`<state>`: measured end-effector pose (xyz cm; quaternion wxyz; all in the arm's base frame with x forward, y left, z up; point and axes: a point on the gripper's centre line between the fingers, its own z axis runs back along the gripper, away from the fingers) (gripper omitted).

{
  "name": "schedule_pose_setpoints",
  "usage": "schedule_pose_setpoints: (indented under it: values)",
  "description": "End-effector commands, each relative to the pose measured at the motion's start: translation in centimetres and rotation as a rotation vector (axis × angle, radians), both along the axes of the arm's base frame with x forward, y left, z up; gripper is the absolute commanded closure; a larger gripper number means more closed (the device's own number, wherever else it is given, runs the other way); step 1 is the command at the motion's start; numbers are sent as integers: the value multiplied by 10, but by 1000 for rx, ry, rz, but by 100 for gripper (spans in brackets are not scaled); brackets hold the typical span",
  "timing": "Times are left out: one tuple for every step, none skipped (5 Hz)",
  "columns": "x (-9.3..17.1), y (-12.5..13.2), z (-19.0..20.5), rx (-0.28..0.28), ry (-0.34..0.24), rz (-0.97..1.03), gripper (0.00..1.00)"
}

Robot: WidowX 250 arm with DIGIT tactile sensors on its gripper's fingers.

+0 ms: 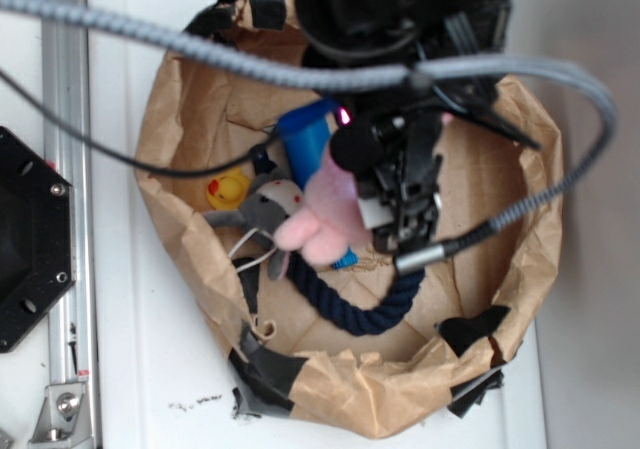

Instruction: Grab the pink bunny.

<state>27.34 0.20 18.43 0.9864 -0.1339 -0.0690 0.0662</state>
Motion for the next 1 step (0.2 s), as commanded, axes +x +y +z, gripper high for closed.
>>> schedule_pose_setpoints:
  values:
    - [-1, 0, 6, 99, -141, 118, 100]
